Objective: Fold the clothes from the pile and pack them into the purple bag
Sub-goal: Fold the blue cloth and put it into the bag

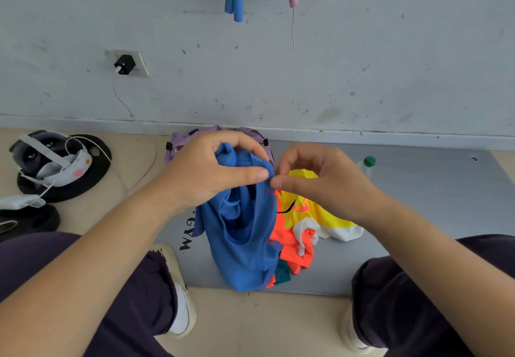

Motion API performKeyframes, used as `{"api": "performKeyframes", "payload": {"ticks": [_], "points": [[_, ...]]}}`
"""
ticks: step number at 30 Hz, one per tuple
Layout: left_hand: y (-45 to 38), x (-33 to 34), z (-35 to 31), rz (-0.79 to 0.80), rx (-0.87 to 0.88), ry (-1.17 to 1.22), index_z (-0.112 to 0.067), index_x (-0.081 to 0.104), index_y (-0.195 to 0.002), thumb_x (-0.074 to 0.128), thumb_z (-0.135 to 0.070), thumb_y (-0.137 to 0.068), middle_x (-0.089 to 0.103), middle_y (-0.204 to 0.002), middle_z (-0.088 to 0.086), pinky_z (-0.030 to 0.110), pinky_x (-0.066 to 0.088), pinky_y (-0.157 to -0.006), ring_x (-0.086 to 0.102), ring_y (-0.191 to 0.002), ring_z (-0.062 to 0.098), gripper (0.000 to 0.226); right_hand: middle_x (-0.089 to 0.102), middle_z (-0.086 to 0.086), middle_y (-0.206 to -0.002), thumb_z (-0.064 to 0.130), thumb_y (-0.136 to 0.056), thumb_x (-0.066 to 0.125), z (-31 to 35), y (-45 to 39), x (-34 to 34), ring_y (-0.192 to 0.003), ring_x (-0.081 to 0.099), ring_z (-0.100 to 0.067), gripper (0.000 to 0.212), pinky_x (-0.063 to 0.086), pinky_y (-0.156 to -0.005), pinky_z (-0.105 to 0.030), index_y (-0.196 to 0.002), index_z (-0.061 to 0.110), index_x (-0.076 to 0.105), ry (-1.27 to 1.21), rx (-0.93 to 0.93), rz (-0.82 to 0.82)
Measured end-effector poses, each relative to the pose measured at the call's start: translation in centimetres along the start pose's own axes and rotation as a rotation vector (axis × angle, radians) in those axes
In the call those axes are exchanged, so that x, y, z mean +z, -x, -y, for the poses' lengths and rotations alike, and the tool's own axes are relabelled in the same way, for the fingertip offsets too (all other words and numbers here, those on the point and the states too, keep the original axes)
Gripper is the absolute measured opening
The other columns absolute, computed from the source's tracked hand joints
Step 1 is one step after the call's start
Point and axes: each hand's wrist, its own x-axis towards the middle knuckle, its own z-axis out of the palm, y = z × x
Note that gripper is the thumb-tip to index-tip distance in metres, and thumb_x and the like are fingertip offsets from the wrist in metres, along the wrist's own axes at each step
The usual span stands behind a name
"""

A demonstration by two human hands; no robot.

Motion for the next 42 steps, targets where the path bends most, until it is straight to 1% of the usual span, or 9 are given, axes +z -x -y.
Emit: {"api": "performKeyframes", "payload": {"ticks": [4, 9, 14, 17, 21, 27, 31, 36, 42], "points": [[0.0, -0.8, 0.2, -0.053, -0.01, -0.071, -0.037, 0.074, -0.081, 0.08, -0.032, -0.079, 0.072, -0.085, -0.017, 0.02, 0.046, -0.081, 0.066, -0.084, -0.002, 0.008, 0.071, -0.004, -0.074, 0.012, -0.083, 0.075, -0.1, 0.0, -0.8, -0.073, 0.067, -0.016, 0.016, 0.054, -0.074, -0.025, -0.081, 0.011, 0.06, -0.058, 0.025, -0.019], [0.3, 0.4, -0.4, -0.032, 0.049, 0.001, -0.034, 0.076, -0.076, 0.076, -0.039, -0.073, 0.073, -0.075, -0.012, 0.011, 0.048, -0.071, 0.066, -0.073, -0.001, 0.006, 0.07, 0.009, -0.105, 0.025, -0.08, 0.078, 0.0, 0.1, 0.2, -0.104, 0.063, -0.007, 0.028, 0.047, -0.097, -0.033, -0.106, 0.023, 0.067, 0.07, 0.031, 0.075], [-0.1, 1.2, 0.0, -0.119, 0.071, 0.043, -0.032, 0.075, -0.077, 0.079, -0.042, -0.074, 0.072, -0.076, -0.014, 0.008, 0.046, -0.071, 0.065, -0.074, -0.002, 0.011, 0.057, -0.023, -0.072, 0.024, -0.088, 0.071, -0.1, 0.3, 0.5, -0.064, 0.048, -0.024, 0.025, 0.042, -0.065, -0.036, -0.08, 0.001, 0.064, 0.014, 0.035, 0.111], [-0.6, 0.2, 0.9, -0.165, 0.022, 0.08, -0.034, 0.072, -0.089, 0.08, -0.047, -0.071, 0.066, -0.079, -0.018, 0.008, 0.046, -0.073, 0.063, -0.077, -0.002, 0.023, 0.048, -0.01, -0.063, 0.024, -0.091, 0.067, -0.7, -0.1, -0.6, -0.062, 0.043, -0.016, 0.028, 0.035, -0.06, -0.031, -0.075, 0.002, 0.06, -0.015, 0.079, -0.027], [-1.8, -1.6, 3.5, -0.224, -0.226, 0.157, -0.037, 0.069, -0.086, 0.077, -0.048, -0.062, 0.066, -0.087, -0.018, 0.025, 0.047, -0.085, 0.062, -0.086, 0.005, 0.028, 0.063, 0.008, -0.065, 0.02, -0.091, 0.067, -2.0, -1.0, -2.9, -0.061, 0.054, -0.005, 0.014, 0.045, -0.059, -0.019, -0.078, 0.016, 0.07, 0.052, 0.14, -0.257], [-2.6, -2.6, 6.0, -0.27, -0.285, 0.239, -0.031, 0.077, -0.091, 0.059, -0.04, -0.084, 0.074, -0.097, -0.009, 0.03, 0.049, -0.083, 0.068, -0.095, 0.014, 0.021, 0.061, -0.007, -0.068, 0.029, -0.084, 0.073, -2.5, -1.0, -5.8, -0.06, 0.046, -0.006, 0.015, 0.033, -0.05, -0.014, -0.072, 0.021, 0.076, 0.102, 0.173, -0.424], [-2.4, -2.8, 7.1, -0.386, -0.309, 0.105, -0.01, 0.074, -0.09, 0.059, -0.056, -0.08, 0.06, -0.076, 0.008, 0.035, 0.035, -0.063, 0.048, -0.066, 0.022, 0.049, 0.055, 0.002, -0.058, 0.034, -0.081, 0.076, -2.7, -0.7, -7.1, -0.049, 0.04, -0.002, 0.023, 0.03, -0.045, -0.011, -0.068, 0.014, 0.073, 0.074, 0.227, -0.45], [-2.2, -3.5, 7.3, -0.381, -0.235, 0.013, -0.028, 0.076, -0.078, 0.068, -0.025, -0.09, 0.071, -0.075, -0.006, 0.022, 0.046, -0.057, 0.059, -0.068, 0.009, 0.015, 0.068, 0.004, -0.064, 0.03, -0.083, 0.075, -3.0, -0.5, -7.7, -0.056, 0.057, -0.005, 0.016, 0.045, -0.055, -0.016, -0.073, 0.018, 0.071, 0.075, 0.276, -0.414], [-1.9, -3.0, 6.5, -0.228, -0.186, -0.054, -0.016, 0.069, -0.089, 0.065, -0.01, -0.092, 0.074, -0.092, 0.0, 0.027, 0.052, -0.081, 0.065, -0.082, 0.008, 0.009, 0.061, -0.005, -0.071, 0.031, -0.091, 0.066, -3.0, 0.0, -8.2, -0.063, 0.048, -0.008, 0.02, 0.038, -0.062, -0.024, -0.075, 0.02, 0.062, 0.189, 0.214, -0.347]]}}
